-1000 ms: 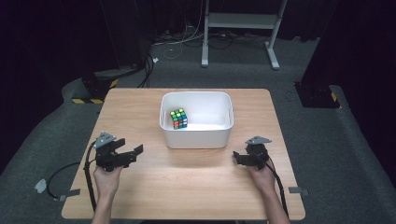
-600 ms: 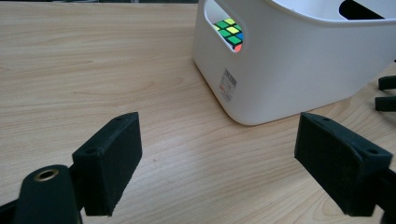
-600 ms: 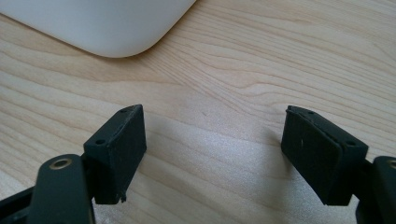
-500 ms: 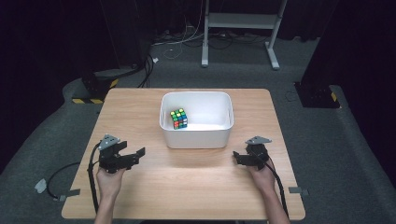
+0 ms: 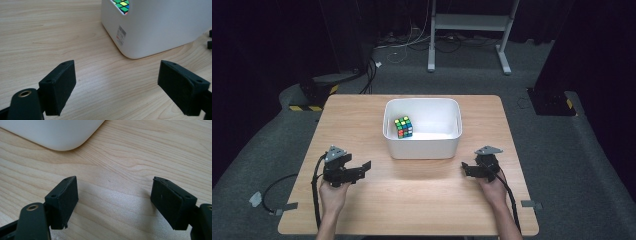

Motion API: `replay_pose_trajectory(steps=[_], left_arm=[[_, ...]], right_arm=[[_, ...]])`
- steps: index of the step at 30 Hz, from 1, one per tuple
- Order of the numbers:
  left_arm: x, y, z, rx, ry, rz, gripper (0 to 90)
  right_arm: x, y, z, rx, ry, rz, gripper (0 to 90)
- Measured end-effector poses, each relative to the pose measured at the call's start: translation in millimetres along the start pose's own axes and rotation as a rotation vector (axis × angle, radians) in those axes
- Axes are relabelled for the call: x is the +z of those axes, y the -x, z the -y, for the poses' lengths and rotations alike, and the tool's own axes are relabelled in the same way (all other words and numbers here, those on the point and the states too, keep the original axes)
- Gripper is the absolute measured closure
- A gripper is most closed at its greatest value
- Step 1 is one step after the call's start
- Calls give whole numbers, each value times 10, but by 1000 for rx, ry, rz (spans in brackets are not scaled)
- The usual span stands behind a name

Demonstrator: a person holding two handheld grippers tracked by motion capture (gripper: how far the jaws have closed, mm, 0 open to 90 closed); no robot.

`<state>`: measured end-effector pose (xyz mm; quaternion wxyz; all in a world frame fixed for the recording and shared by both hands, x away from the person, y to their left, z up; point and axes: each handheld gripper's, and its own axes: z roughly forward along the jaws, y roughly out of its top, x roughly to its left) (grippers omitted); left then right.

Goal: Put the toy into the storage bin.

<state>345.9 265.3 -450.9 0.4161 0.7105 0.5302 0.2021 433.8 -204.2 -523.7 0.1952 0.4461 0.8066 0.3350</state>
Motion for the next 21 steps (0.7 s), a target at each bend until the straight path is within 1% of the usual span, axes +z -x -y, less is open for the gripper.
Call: replay_pose_trajectory(steps=[5,10,14,21], left_arm=[[36,12,21,6,-9,-1,153],[80,28,56,20,-30,-24,154],[116,34,85,22,-42,-29,154],[157,39,113,24,-49,-42,154]], right_arm=[[0,0,0,0,0,0,219],[0,0,0,0,0,0,219],[0,0,0,0,0,0,219],[0,0,0,0,0,0,219]])
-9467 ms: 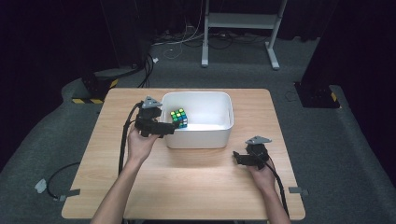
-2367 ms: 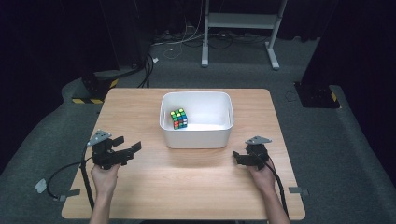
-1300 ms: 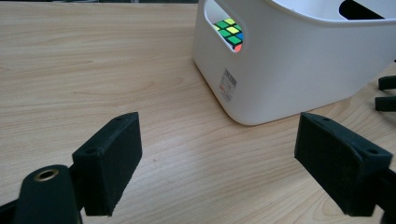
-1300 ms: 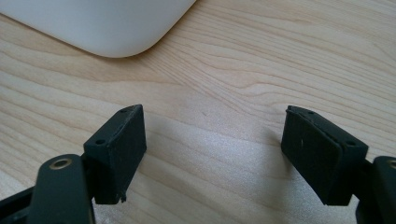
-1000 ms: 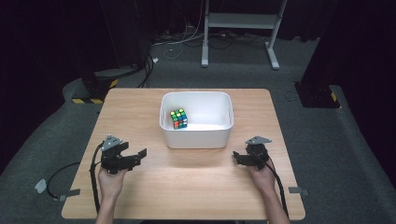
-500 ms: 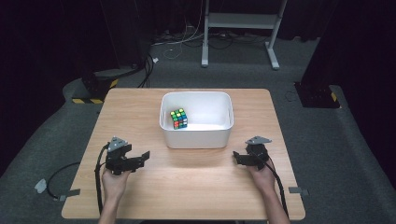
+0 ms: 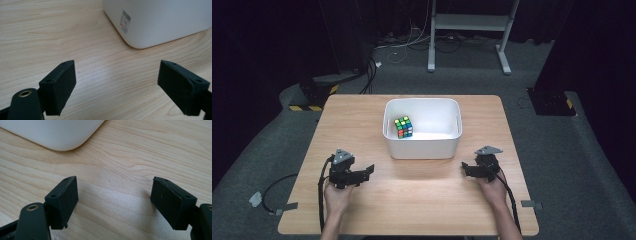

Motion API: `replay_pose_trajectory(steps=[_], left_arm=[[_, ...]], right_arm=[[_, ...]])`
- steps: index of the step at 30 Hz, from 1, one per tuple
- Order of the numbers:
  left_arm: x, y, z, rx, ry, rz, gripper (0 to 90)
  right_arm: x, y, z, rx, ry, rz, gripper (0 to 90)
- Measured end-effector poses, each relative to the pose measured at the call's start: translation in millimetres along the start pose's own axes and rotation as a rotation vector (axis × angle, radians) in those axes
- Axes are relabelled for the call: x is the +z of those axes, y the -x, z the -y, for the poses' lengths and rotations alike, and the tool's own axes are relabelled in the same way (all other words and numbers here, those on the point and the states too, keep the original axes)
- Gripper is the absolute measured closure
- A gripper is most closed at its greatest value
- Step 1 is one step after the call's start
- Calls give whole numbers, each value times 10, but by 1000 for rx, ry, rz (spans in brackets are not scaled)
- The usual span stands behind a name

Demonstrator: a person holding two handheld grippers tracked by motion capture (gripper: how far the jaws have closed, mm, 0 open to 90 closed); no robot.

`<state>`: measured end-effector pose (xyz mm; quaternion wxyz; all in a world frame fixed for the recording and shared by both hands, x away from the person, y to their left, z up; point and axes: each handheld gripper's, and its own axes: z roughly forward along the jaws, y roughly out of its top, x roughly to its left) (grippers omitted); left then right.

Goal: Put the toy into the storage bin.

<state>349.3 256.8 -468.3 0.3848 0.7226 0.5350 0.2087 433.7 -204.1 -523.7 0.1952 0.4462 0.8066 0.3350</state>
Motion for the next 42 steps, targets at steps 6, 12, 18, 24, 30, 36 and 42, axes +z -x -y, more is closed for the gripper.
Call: replay_pose_trajectory(steps=[6,12,18,24,30,36,42], left_arm=[[46,-18,43,-10,2,0,154],[89,-34,80,-14,-1,-11,154],[153,-38,104,7,-20,-43,155],[213,-32,114,16,-31,-55,155],[295,-38,132,28,-55,-80,157],[377,-38,152,39,-79,-97,158],[424,-55,181,51,-95,-123,158]], right_arm=[[0,0,0,0,0,0,219],[0,0,0,0,0,0,219],[0,0,0,0,0,0,219],[1,0,0,-1,0,1,219],[0,0,0,0,0,0,219],[0,0,0,0,0,0,219],[0,0,0,-1,0,1,219]])
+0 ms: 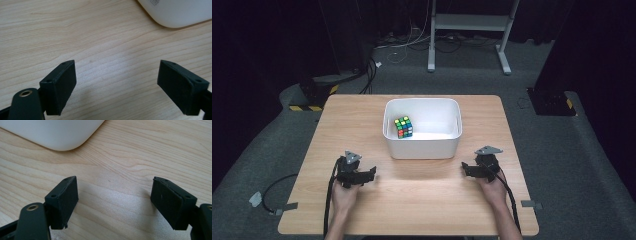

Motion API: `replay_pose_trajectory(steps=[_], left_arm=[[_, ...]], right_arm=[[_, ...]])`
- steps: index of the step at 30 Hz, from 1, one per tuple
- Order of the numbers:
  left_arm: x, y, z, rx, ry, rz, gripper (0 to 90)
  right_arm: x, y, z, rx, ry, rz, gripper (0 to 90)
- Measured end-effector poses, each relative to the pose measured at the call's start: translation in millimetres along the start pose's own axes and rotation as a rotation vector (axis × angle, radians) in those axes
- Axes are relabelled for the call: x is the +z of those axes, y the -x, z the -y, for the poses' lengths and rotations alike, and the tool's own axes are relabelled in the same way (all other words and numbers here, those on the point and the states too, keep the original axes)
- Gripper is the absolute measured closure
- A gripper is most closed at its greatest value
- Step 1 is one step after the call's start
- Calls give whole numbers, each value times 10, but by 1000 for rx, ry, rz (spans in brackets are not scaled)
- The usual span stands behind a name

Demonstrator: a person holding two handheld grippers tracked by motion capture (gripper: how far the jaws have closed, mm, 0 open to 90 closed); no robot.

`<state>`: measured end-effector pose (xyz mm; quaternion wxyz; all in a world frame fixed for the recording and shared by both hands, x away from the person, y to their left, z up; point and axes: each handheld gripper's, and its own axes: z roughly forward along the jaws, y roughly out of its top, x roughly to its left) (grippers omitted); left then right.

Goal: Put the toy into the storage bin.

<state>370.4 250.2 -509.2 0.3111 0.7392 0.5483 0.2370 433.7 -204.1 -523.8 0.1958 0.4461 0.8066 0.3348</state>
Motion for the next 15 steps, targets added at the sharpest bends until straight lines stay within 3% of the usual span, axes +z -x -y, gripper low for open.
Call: replay_pose_trajectory(steps=[15], left_arm=[[109,-56,76,-30,-25,-7,158]], right_arm=[[-1,-2,0,3,-1,0,218]])
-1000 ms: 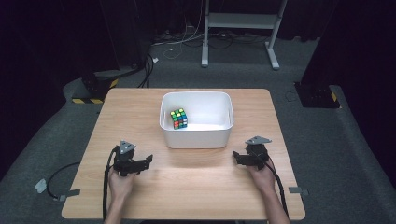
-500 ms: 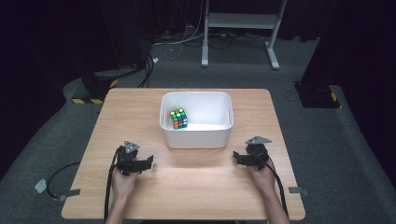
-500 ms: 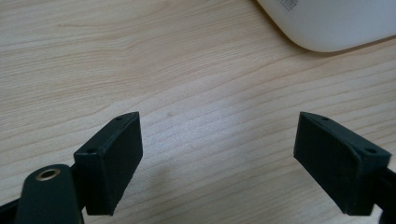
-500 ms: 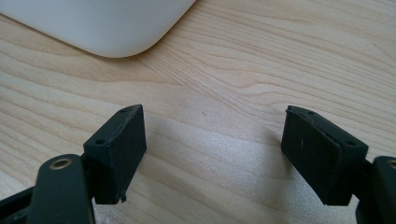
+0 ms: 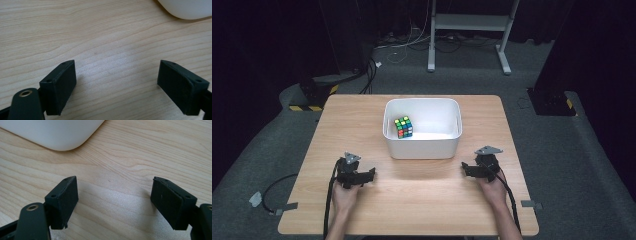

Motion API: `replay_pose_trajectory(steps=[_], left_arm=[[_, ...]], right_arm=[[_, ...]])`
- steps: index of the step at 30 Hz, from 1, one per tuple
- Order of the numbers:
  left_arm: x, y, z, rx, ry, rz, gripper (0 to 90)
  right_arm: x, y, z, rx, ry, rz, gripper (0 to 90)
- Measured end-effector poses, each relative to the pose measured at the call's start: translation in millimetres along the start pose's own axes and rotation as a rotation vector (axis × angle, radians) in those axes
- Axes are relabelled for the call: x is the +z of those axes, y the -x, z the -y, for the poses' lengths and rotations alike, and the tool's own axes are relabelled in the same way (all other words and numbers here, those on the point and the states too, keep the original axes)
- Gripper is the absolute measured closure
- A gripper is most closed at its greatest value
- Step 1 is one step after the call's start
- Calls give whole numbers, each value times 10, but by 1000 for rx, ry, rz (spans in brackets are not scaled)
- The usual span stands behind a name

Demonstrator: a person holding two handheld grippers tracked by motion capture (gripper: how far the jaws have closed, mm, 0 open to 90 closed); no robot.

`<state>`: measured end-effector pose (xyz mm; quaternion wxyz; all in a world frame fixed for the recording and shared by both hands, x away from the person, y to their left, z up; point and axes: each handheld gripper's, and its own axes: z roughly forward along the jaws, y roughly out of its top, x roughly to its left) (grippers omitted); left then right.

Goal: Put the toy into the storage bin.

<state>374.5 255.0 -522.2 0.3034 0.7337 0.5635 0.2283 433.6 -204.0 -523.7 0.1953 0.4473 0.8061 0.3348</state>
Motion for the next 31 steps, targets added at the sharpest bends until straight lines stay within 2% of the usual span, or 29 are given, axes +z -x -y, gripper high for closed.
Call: replay_pose_trajectory(steps=[10,14,31], left_arm=[[49,16,-1,-3,14,-16,155],[67,21,14,-7,35,-18,140],[64,21,16,-8,34,-19,141]], right_arm=[[0,0,0,0,0,0,219],[0,0,0,0,0,0,218],[0,-1,1,1,0,0,218]])
